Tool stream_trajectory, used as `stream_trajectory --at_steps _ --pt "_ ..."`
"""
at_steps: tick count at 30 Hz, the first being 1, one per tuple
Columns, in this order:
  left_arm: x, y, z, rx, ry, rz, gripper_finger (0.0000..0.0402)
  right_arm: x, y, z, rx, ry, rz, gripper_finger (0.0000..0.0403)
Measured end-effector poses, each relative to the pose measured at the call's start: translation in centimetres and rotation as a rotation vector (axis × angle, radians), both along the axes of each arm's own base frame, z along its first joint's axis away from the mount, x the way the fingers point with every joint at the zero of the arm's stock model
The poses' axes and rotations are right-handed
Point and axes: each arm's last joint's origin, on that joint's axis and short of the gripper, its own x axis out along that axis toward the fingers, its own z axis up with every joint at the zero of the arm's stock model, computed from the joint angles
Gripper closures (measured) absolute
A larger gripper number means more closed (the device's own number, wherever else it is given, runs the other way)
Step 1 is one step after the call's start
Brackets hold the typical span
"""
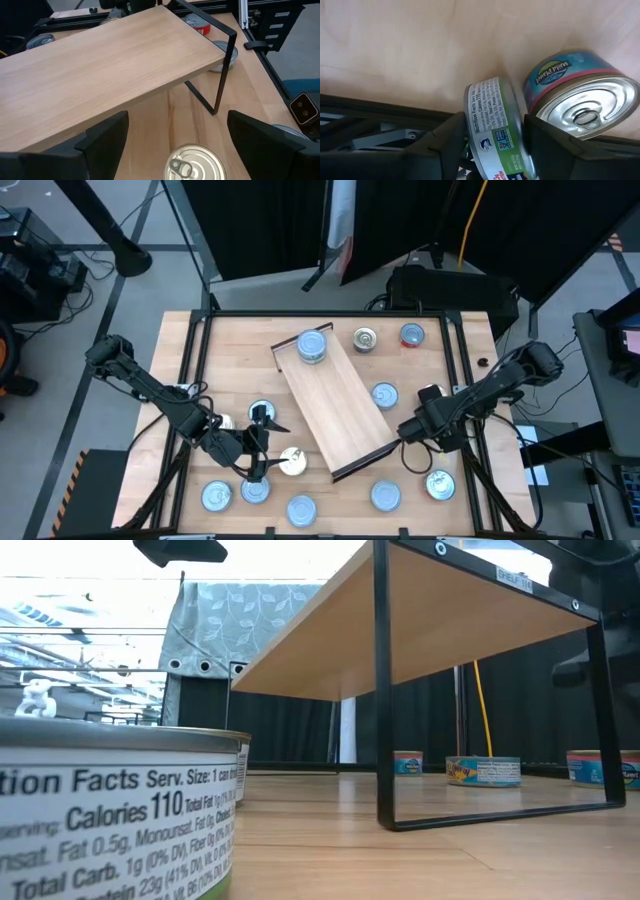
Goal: Stack canned seafood by type on shelf
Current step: Stack the green tuna can on top of the other tuna can on the shelf
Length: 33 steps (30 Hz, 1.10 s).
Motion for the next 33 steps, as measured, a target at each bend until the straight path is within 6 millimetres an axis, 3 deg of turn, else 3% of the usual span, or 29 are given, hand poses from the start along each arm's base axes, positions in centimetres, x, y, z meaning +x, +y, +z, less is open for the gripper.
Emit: stream_trajectory --at_steps 12,21,28,33 --pt "0.0 0.0 0.0 0.001 0.002 0.001 0.0063 0.3 0.1 -0.7 -0.020 0.036 0.001 0.0278" --pt "0.0 0.0 0.0 0.000 0.002 0.001 0.0063 0.2 0.0 -0.4 -0.041 0.049 -0.013 0.0281" --pt "0.0 0.0 0.0 0.001 0.002 0.000 0.0063 0.6 0.1 2.6 -0.113 0.072 -0.045 0.0283" --pt "0.0 0.0 0.0 0.016 0.000 -0.008 0.0063 1.7 0.5 5.1 -0.126 -0.046 -0.102 0.0283"
